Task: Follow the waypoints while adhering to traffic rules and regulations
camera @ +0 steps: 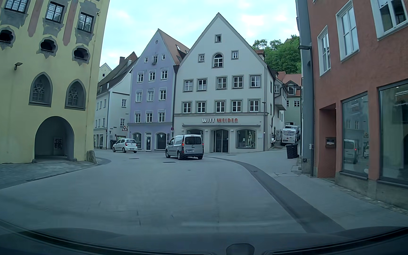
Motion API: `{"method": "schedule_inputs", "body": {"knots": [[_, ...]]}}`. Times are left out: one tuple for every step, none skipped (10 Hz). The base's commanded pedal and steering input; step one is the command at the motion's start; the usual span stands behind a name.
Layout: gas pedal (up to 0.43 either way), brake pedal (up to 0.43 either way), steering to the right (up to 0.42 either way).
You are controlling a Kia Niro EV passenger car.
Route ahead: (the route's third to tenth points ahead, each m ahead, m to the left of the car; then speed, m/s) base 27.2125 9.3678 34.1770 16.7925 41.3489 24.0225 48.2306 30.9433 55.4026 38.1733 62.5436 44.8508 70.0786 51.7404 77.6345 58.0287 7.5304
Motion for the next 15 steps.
{"method": "schedule_inputs", "body": {"knots": [[0.000,0.000,0.004],[0.000,0.000,0.004],[0.000,0.000,0.002],[0.000,0.000,0.000],[0.000,0.000,-0.004],[0.000,0.000,-0.004],[0.000,0.000,-0.005],[0.000,0.018,-0.009],[0.000,0.043,-0.016],[0.000,0.079,-0.017],[0.000,0.098,-0.018],[0.000,0.110,-0.026],[0.000,0.122,-0.038],[0.000,0.122,-0.046],[0.000,0.128,-0.055]]}}
